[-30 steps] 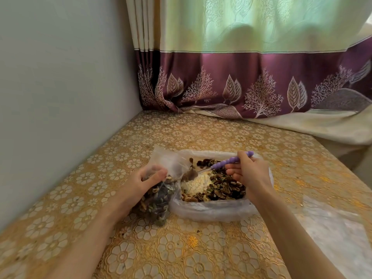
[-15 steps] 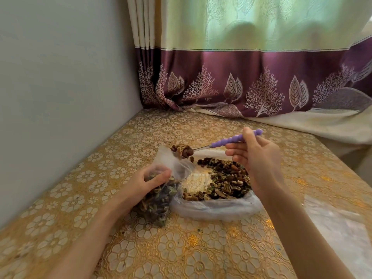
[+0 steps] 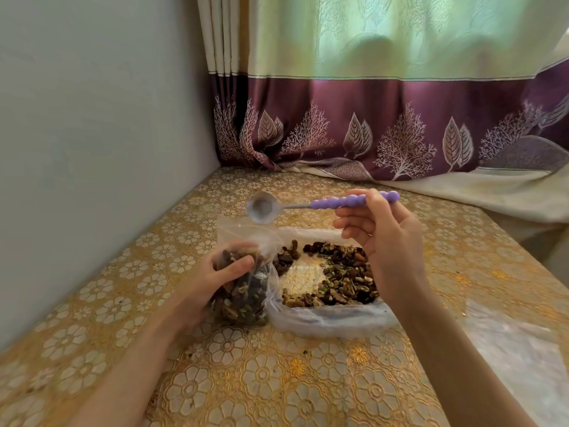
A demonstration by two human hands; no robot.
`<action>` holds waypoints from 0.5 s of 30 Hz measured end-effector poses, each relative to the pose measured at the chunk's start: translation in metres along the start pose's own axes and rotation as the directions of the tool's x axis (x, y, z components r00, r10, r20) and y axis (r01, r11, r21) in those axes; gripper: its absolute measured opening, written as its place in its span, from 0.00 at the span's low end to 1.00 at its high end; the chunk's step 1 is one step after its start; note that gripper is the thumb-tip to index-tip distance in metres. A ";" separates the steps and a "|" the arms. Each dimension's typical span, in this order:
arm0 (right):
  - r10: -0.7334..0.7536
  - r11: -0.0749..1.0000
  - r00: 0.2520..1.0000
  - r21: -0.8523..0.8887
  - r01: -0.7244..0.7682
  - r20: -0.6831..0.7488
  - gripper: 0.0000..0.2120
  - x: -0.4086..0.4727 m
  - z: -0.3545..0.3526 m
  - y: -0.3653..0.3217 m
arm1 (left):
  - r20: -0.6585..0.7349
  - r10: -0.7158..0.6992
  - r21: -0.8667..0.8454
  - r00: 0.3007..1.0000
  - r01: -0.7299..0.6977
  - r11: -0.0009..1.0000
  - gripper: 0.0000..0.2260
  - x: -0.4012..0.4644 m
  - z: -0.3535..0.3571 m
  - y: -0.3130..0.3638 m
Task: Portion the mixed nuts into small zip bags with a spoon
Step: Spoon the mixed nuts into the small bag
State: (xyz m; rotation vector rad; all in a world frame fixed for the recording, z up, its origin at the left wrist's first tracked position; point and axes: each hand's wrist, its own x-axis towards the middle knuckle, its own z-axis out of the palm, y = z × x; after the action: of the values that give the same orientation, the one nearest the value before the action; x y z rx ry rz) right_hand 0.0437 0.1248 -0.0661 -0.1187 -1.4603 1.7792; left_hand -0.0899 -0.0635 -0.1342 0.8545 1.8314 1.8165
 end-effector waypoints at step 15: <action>0.014 0.895 0.996 -0.443 -0.052 -0.088 0.14 0.020 -0.052 0.034 | -0.198 0.017 -0.117 0.980 -0.041 0.992 0.31 0.003 -0.006 -0.004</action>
State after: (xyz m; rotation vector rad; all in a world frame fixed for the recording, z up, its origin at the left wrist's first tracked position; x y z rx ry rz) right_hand 0.0408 0.1782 -0.1039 -0.4498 -1.7905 1.4157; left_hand -0.0962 -0.0658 -0.1372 0.6815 1.8109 2.0718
